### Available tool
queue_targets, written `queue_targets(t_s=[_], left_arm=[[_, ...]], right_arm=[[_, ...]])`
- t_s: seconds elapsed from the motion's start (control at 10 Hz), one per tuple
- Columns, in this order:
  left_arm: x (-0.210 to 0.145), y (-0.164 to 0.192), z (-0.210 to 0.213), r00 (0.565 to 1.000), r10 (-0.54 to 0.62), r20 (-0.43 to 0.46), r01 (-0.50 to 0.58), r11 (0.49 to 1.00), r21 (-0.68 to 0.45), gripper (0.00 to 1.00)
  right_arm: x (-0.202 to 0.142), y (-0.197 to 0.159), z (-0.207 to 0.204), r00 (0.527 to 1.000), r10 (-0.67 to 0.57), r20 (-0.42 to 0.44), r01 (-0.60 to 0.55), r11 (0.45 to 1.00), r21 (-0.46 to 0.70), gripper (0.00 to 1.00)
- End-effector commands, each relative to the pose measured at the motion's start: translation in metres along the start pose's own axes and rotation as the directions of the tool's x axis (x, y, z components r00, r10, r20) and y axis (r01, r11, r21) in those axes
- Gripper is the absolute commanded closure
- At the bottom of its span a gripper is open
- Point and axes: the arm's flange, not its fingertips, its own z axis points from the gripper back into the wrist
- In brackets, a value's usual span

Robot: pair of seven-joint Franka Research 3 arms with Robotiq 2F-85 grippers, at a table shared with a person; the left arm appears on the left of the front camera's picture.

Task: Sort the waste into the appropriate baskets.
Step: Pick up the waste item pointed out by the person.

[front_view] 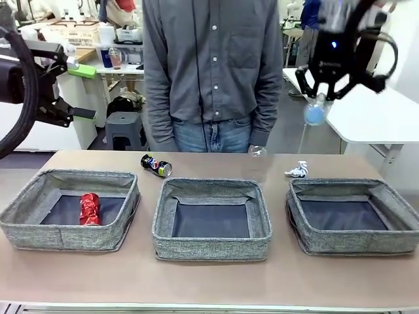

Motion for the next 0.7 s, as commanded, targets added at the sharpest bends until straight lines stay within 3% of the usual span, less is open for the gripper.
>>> queue_targets(t_s=[0.0,0.1,0.3,0.6], left_arm=[[0.000,-0.004,0.001,1.000,0.008,-0.001,-0.008,1.000,-0.008,0.00],[0.000,-0.004,0.001,1.000,0.008,-0.001,-0.008,1.000,-0.008,0.00],[0.000,-0.004,0.001,1.000,0.008,-0.001,-0.008,1.000,-0.008,0.00],[0.000,-0.004,0.001,1.000,0.008,-0.001,-0.008,1.000,-0.008,0.00]], right_arm=[[-0.013,0.073,0.030,0.989,-0.142,-0.032,0.137,0.983,-0.125,0.78],[-0.034,0.097,0.042,0.986,-0.165,-0.017,0.161,0.978,-0.133,0.78],[-0.080,0.133,0.071,0.994,-0.106,0.000,0.105,0.980,-0.172,0.78],[-0.146,0.163,0.110,0.994,0.080,0.069,-0.063,0.975,-0.215,0.78]])
